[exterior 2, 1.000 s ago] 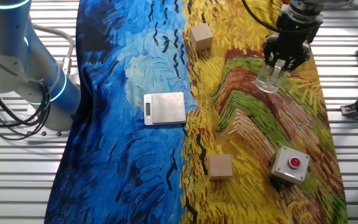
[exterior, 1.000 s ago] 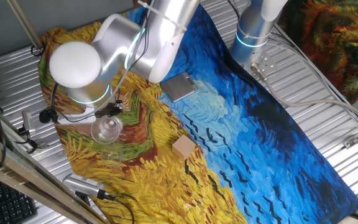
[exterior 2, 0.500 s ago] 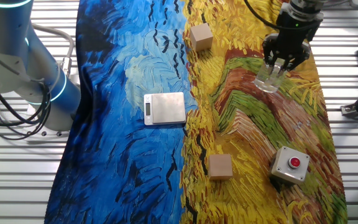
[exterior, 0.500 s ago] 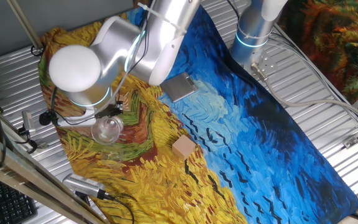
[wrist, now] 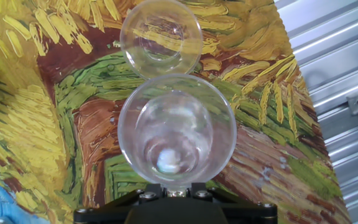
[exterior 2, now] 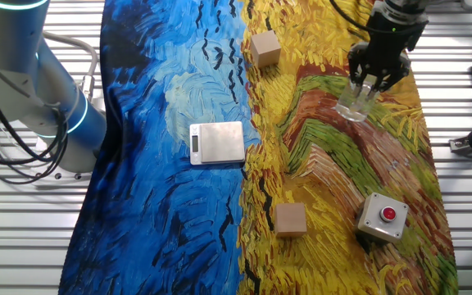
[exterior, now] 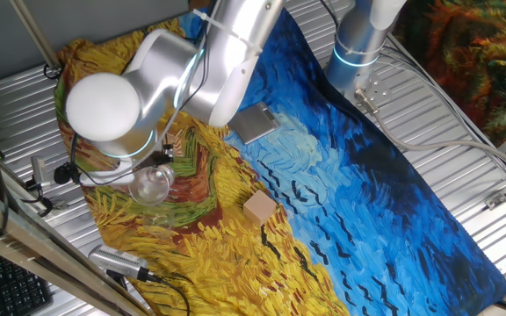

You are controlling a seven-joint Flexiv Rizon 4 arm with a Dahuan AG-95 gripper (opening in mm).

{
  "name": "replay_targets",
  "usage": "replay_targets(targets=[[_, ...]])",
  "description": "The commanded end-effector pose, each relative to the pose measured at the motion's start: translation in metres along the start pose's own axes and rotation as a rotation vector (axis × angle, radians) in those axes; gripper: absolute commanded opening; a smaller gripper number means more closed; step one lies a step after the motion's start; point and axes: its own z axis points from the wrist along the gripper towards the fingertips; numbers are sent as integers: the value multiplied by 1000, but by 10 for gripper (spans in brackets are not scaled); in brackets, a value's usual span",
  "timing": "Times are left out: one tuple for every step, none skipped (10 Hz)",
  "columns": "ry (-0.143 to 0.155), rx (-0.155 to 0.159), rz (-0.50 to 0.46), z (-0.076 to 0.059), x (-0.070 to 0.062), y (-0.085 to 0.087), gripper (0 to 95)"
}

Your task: Pour the water from one cup into another empty cup

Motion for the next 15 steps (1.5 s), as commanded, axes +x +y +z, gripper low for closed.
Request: replay_targets(targets=[[14, 1, 0, 0, 0, 0, 0], [24, 2, 1, 0, -1, 1, 0], [28, 0, 2, 0, -2, 1, 0], [34, 0, 1, 0, -3, 1, 0], [39, -1, 1, -1, -4, 1, 0], [44, 0, 2, 0, -5, 2, 0], [50, 0, 4, -1, -5, 2, 0], [52, -1, 6, -1, -5, 2, 0], [55, -1, 7, -1, -5, 3, 0], [62, 1, 6, -1, -5, 3, 0], [71, -2, 9, -2, -6, 3, 0], [79, 0, 9, -2, -6, 3, 0], [81, -2, 11, -3, -7, 3, 0], [82, -2, 12, -4, -7, 3, 0], [86, -4, 12, -5, -8, 3, 0]])
